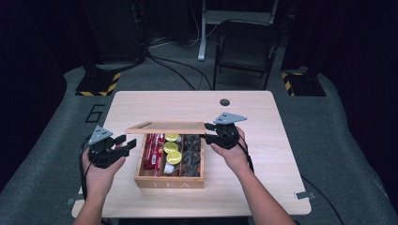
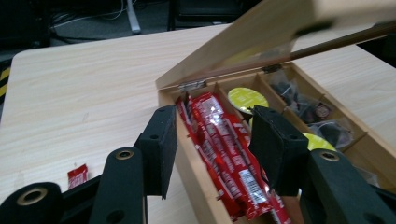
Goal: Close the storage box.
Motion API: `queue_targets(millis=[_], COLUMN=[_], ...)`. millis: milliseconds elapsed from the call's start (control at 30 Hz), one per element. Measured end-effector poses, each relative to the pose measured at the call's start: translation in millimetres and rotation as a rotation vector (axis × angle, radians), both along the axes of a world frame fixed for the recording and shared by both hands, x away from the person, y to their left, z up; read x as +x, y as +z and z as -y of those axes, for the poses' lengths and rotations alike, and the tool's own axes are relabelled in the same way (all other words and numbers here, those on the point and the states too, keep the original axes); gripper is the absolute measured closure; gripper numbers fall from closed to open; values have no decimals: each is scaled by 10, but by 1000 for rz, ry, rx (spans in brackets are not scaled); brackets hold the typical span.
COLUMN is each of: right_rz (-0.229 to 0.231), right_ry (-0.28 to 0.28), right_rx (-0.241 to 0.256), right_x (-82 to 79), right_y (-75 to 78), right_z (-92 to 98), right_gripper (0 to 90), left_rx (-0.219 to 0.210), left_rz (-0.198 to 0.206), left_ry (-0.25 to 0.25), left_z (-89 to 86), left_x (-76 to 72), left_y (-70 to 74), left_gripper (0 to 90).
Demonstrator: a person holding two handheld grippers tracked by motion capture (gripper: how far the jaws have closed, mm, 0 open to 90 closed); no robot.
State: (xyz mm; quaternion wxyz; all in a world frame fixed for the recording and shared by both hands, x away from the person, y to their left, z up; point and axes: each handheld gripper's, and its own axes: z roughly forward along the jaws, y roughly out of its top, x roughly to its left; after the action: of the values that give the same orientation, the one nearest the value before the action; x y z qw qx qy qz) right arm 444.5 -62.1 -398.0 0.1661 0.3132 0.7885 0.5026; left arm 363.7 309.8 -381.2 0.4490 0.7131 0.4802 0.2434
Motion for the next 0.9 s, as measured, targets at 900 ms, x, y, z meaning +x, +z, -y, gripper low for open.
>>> queue_targets(millis=[900], right_rz=[-23], right_ry=[-6], right_rx=[-6], right_x=[-72], right_y=[46], right_z=[-4], right_gripper=[557], left_rx=[-22], left_rz=[36], left_ry=[-47], left_z=[50], left_x=[-4], left_y=[197], left_gripper=[603])
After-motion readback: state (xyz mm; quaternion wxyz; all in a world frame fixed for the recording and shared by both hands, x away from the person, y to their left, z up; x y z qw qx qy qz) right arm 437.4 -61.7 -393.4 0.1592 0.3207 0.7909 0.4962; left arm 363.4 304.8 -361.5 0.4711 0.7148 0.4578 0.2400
